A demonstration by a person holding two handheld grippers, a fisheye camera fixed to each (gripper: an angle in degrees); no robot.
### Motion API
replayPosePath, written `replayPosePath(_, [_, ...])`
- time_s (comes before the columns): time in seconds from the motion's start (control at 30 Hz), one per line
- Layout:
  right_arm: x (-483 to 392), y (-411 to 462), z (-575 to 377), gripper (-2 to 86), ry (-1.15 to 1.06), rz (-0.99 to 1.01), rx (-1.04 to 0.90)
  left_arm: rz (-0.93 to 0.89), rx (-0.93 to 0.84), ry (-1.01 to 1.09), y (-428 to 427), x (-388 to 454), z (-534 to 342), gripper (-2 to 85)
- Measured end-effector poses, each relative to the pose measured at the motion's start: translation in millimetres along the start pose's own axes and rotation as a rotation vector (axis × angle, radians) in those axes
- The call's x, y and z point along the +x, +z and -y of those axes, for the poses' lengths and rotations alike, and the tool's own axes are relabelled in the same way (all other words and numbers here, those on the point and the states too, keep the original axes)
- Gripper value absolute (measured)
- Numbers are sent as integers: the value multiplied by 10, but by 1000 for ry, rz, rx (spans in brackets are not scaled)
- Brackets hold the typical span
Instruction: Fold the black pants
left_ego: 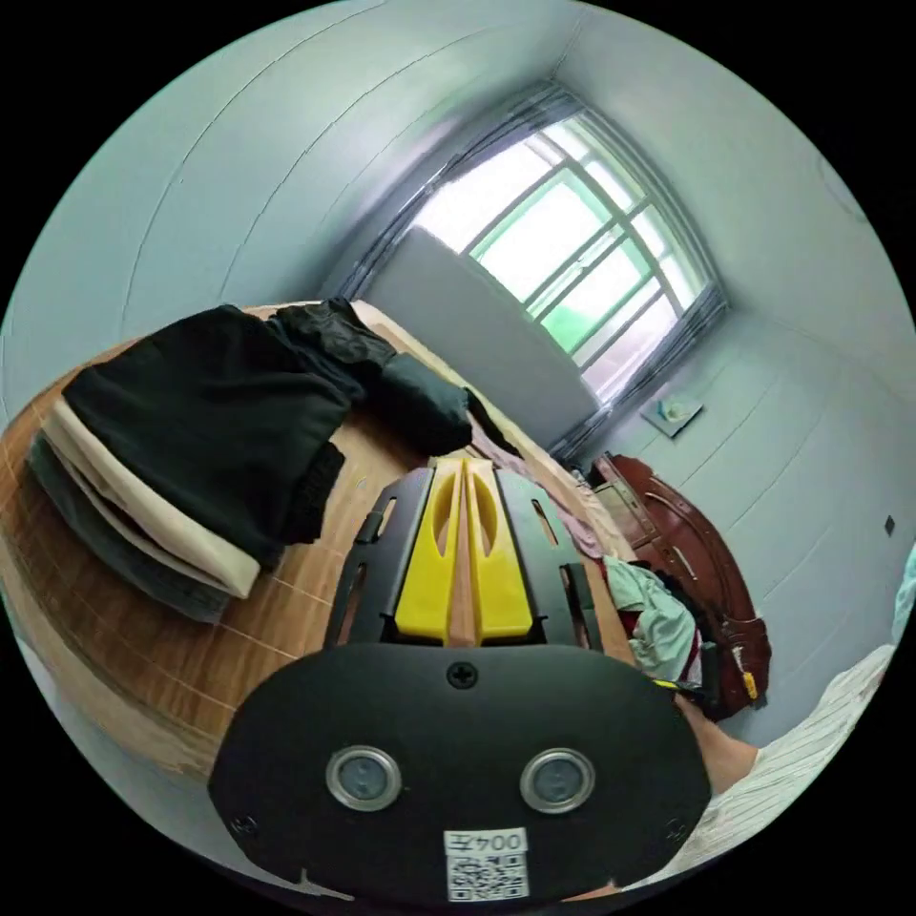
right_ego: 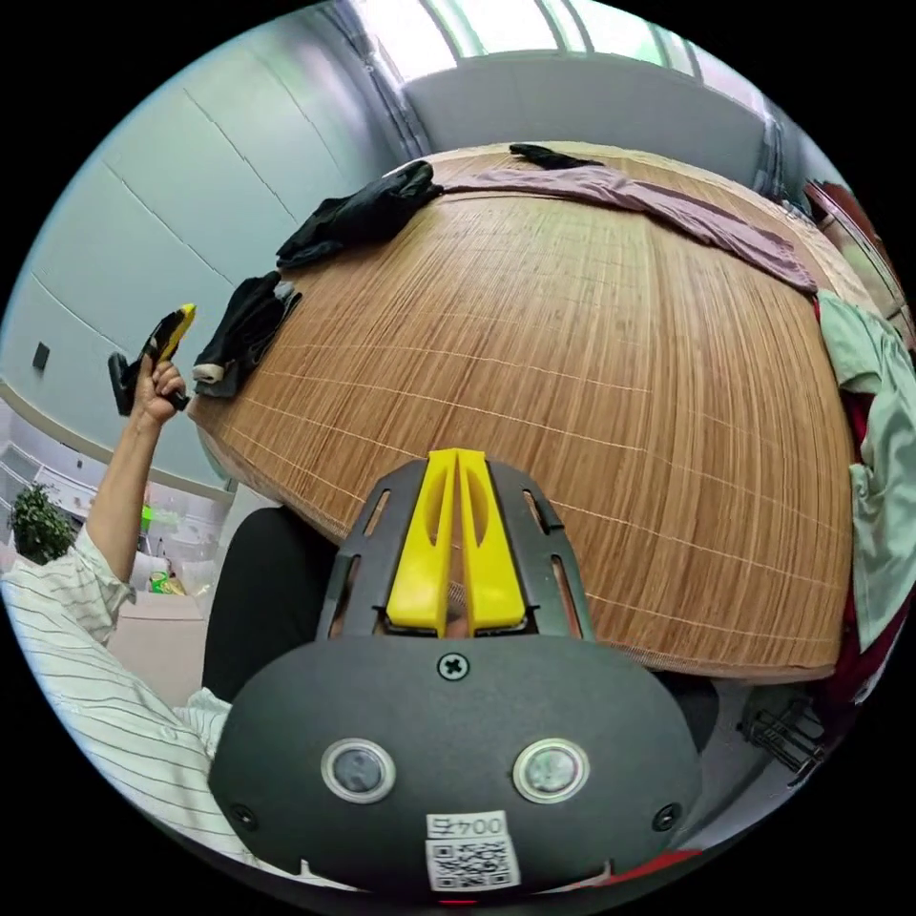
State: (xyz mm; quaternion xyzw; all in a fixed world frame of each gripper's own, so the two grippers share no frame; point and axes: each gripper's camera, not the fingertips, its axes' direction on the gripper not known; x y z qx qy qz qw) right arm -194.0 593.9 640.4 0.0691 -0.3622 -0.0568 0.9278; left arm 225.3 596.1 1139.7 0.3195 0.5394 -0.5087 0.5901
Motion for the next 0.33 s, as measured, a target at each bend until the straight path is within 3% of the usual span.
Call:
replayPosePath(0.2, [485, -224, -163, 65, 66, -82, 122, -195, -153, -202, 1166, 138, -1203, 6])
replayPosePath(0.33, [939, -321, 200, 76, 104, -119, 216, -141, -244, -198, 1894, 170, -1541, 4])
